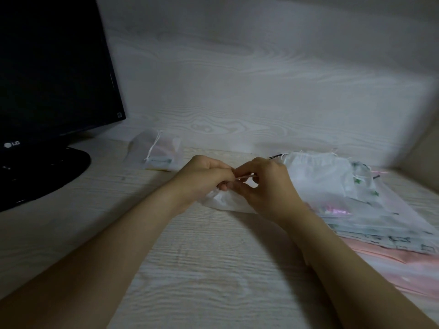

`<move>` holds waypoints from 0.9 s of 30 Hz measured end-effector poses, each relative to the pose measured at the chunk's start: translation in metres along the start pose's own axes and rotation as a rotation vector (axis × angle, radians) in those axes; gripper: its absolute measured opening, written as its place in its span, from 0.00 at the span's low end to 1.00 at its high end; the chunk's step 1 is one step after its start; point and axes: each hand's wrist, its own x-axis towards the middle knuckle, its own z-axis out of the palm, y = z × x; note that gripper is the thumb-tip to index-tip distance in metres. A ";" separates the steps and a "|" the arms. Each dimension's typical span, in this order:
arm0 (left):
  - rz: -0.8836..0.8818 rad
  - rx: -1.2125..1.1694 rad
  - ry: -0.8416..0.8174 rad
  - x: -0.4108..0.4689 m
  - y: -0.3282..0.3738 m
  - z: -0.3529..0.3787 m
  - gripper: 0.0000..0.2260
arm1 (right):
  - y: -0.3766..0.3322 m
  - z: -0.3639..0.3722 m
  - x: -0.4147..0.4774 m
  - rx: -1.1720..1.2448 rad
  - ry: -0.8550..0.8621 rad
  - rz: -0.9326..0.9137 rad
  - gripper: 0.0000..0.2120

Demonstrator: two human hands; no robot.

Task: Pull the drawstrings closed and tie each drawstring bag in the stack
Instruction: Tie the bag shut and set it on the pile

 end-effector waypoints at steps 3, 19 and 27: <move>0.008 0.118 -0.021 -0.003 0.003 0.006 0.09 | 0.002 0.001 0.000 -0.093 -0.040 -0.073 0.06; 0.034 0.078 0.126 -0.005 0.000 0.003 0.26 | -0.004 0.006 0.001 -0.261 -0.037 -0.035 0.08; 0.222 0.235 0.259 0.002 -0.008 0.000 0.15 | -0.010 0.004 0.002 0.328 -0.121 0.387 0.06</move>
